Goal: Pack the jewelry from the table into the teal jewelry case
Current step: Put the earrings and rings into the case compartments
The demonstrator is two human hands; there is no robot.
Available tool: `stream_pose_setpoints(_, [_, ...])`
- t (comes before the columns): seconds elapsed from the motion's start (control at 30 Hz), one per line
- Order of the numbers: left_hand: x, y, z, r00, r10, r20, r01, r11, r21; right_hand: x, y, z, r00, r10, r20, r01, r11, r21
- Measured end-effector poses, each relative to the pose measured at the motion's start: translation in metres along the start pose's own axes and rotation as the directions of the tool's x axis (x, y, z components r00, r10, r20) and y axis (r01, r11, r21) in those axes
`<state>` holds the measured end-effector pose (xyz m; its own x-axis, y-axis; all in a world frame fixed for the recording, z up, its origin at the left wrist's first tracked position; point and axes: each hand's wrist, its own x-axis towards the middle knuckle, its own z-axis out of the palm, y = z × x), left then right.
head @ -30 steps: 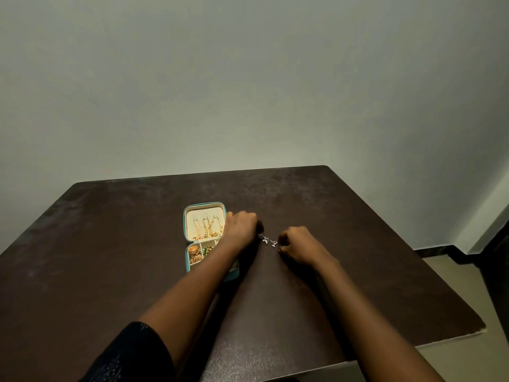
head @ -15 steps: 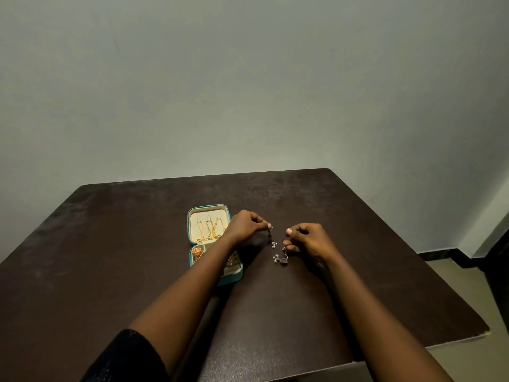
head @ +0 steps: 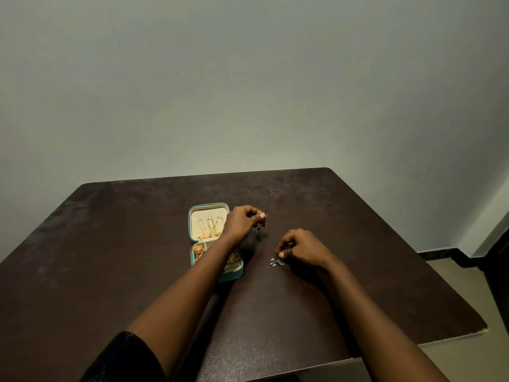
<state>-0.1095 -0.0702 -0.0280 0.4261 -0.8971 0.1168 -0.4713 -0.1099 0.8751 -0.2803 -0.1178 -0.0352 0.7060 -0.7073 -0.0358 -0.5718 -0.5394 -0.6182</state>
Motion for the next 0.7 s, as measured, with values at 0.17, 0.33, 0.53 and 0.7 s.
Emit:
stream_pose_setpoints(0.17, [-0.004, -0.001, -0.003, 1.000, 0.014, 0.002, -0.014, 1.000, 0.005, -0.005, 0.002, -0.004, 1.000, -0.013, 0.024, 0.011, 0.998, 0.064])
stream_pose_setpoints(0.33, [-0.007, -0.002, -0.004, 1.000, -0.001, 0.015, 0.002, 1.000, -0.009, -0.008, 0.003, -0.003, 0.999, -0.002, 0.044, 0.003, 1.000, -0.028])
stream_pose_setpoints(0.53, [-0.011, 0.003, -0.006, 1.000, -0.011, -0.011, 0.010, 0.998, -0.067, -0.008, -0.008, 0.001, 0.992, 0.062, -0.114, -0.027, 0.959, 0.284])
stream_pose_setpoints(0.7, [-0.013, 0.006, -0.010, 1.000, 0.009, 0.001, -0.008, 0.994, -0.106, -0.002, -0.019, -0.004, 0.968, 0.229, -0.104, -0.099, 0.730, 0.676])
